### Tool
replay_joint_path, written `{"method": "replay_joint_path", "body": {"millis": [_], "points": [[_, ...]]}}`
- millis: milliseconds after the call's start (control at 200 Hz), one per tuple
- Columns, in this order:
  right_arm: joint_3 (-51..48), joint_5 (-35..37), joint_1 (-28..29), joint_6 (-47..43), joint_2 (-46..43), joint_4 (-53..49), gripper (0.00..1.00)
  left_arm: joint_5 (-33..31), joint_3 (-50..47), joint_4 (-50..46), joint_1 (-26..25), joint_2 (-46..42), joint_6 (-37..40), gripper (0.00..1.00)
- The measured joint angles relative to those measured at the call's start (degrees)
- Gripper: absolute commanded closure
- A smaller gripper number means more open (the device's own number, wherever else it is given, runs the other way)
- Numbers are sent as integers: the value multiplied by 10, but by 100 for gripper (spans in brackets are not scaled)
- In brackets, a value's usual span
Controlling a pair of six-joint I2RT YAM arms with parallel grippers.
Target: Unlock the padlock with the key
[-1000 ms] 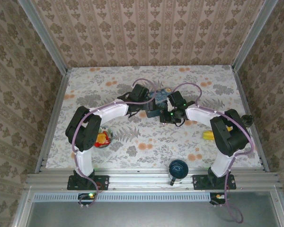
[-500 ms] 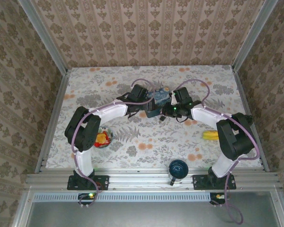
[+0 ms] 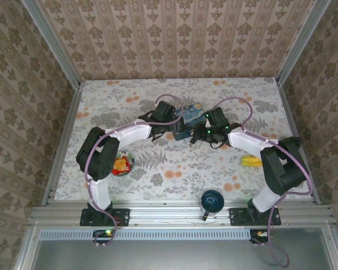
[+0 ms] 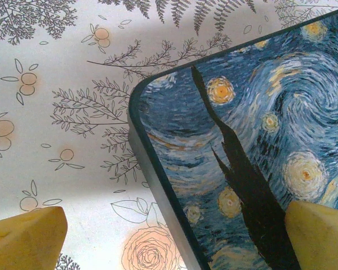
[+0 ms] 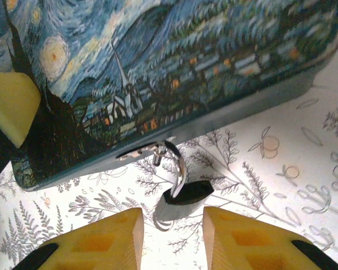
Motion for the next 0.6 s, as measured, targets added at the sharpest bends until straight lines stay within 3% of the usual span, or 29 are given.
{"method": "replay_joint_path", "body": {"millis": [165, 505, 600], "points": [[-10, 12, 18, 34, 3, 5, 55, 4, -3, 4, 0, 0, -4, 0], [-3, 49, 41, 60, 42, 13, 55, 10, -4, 7, 1, 0, -12, 0], [-2, 52, 41, 68, 54, 15, 50, 15, -7, 11, 3, 0, -14, 0]]}}
